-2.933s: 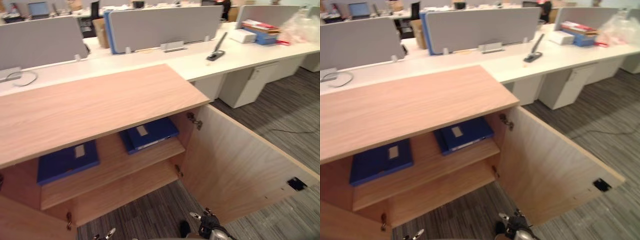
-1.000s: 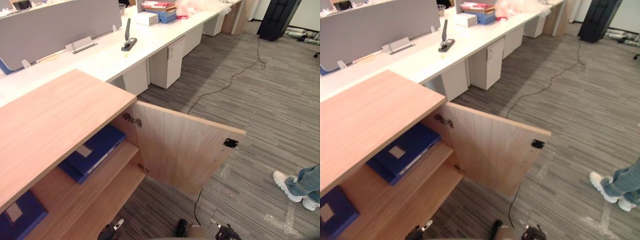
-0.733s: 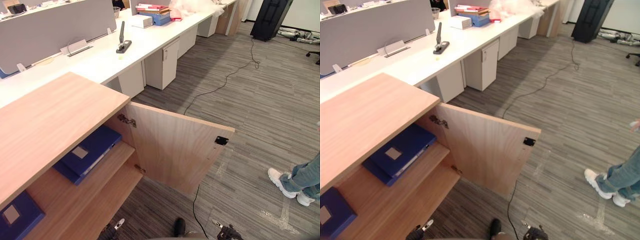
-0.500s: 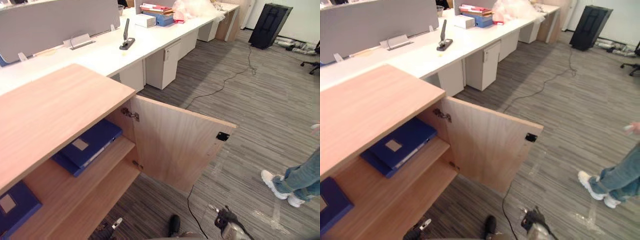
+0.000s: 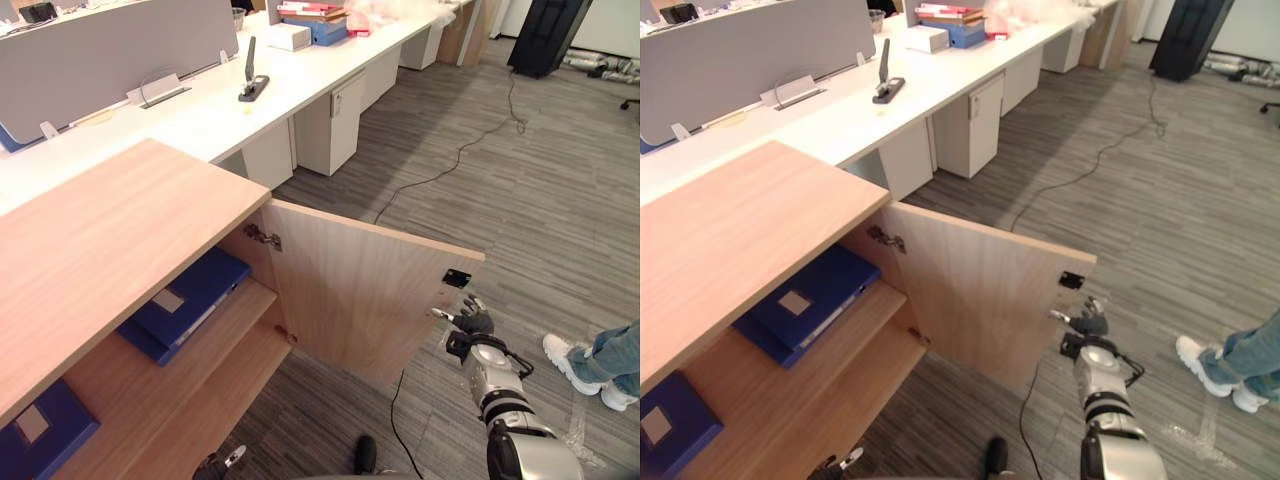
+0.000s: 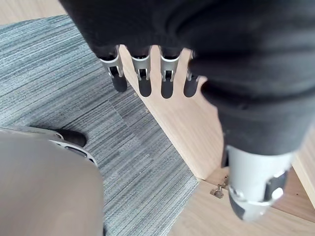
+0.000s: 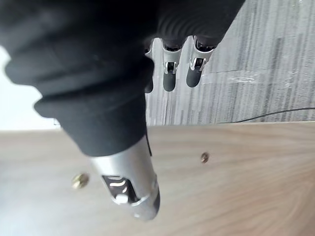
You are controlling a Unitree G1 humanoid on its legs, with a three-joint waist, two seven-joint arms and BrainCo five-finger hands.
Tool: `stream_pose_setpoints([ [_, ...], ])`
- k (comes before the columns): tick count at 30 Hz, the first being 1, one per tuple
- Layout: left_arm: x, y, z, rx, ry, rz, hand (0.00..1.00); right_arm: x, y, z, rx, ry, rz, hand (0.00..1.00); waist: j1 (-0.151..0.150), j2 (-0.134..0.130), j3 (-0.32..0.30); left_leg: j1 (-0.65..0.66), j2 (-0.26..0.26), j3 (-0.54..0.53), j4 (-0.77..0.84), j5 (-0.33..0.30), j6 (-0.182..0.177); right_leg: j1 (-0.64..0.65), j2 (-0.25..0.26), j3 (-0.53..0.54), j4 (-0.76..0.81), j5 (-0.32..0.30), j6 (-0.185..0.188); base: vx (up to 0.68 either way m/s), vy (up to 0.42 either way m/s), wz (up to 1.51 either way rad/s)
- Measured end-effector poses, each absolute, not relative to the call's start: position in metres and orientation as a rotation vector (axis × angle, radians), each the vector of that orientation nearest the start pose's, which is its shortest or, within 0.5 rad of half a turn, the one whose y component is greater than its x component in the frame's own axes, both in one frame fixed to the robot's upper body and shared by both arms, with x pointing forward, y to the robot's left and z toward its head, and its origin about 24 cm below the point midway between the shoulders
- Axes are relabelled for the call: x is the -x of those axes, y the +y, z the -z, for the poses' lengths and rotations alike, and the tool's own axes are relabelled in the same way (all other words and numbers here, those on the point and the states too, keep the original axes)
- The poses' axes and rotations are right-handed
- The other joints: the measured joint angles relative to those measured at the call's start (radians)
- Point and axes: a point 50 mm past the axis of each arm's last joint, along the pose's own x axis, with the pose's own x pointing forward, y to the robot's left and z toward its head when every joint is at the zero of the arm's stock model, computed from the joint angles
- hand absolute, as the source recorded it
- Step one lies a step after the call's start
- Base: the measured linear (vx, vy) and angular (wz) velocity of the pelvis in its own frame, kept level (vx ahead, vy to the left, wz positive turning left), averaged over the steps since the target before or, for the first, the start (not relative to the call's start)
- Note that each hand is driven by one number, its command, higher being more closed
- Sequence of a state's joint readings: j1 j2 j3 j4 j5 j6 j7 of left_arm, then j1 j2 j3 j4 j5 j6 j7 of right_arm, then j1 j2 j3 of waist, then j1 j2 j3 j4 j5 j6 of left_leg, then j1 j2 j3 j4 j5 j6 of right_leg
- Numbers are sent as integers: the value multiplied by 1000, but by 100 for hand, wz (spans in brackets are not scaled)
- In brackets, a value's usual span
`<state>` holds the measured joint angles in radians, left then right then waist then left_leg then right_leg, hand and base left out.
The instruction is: Walk over to the cabinet, pick up the folder, carry it to the office cabinet, place the folder inside the office cabinet, then close the office cabinet door
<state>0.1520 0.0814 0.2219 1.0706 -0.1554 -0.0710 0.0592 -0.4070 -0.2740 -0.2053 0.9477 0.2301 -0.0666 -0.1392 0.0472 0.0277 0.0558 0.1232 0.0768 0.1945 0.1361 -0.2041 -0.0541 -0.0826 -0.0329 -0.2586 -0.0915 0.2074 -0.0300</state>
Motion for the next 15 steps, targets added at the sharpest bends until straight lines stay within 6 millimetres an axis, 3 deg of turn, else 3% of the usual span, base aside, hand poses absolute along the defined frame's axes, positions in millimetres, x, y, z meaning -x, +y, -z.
stream_pose_setpoints([
  [4,-48,218,165,135,1143,-452,0,-311,-260,13,-32,398,405,0,-1,-3,-2,3,-10,-13,-11,3,3,-2,-8,-5,0,9,6,17,91,5],
  [6,-47,218,165,137,1147,-456,0,-312,-266,11,-19,399,412,0,-1,-3,-2,2,-9,-17,-11,3,2,-1,-8,-9,0,9,6,30,57,7],
  [15,-50,219,165,154,1135,-474,0,-321,-255,3,106,391,291,0,-14,5,7,2,-6,-25,-12,10,-8,0,-6,-10,-1,-1,10,-57,24,0],
])
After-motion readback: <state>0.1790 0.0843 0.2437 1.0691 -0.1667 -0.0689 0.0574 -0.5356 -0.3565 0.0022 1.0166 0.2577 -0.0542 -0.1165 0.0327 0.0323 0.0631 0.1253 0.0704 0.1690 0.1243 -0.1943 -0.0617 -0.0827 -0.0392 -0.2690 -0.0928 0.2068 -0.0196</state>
